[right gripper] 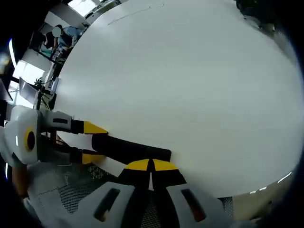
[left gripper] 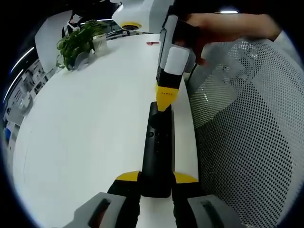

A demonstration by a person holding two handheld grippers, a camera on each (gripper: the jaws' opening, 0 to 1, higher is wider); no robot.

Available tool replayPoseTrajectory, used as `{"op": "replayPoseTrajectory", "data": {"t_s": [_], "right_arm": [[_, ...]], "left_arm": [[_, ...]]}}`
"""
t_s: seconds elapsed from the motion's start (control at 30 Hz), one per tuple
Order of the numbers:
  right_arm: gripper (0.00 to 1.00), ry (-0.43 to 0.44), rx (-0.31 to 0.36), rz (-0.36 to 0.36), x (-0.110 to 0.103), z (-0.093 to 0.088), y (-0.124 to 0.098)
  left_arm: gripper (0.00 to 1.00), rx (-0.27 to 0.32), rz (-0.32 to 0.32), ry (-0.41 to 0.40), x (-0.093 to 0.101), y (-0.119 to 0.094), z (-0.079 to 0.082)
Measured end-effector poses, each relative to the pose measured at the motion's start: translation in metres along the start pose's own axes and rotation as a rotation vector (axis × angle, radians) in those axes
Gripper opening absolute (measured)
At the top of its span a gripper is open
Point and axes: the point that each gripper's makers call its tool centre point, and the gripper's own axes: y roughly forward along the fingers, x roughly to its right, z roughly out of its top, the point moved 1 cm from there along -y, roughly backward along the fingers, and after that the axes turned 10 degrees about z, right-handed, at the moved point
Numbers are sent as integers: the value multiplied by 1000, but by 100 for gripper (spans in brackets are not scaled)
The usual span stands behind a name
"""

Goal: Press the specified remote control buttons in sequence, fully releasing each button before pressing the next.

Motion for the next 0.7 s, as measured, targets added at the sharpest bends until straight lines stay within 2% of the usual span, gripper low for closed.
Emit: {"op": "replayPoseTrajectory", "data": {"t_s": [0.2, 0.43, 0.7], "right_arm": [[0, 1, 2, 7, 0, 0, -1], [0, 68, 2, 50, 2, 0, -1], [0, 44, -10, 36, 1, -2, -2]], "left_arm": [[25, 1, 1, -1, 0, 0, 0], [25, 5, 3, -4, 0, 0, 0], [25, 8, 3, -6, 0, 0, 0]]}}
